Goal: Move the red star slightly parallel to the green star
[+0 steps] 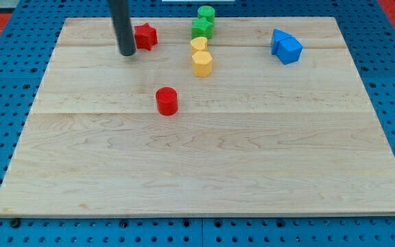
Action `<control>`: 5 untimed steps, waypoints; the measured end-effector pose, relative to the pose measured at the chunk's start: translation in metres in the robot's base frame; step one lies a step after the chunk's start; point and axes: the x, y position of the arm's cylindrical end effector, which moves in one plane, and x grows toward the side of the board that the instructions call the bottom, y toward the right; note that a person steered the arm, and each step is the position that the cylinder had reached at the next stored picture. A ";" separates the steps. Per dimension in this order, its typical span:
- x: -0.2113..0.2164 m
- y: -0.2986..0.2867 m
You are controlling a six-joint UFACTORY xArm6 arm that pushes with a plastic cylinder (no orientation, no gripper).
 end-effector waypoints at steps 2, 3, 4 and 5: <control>0.017 0.030; 0.011 0.092; -0.022 0.109; -0.052 0.069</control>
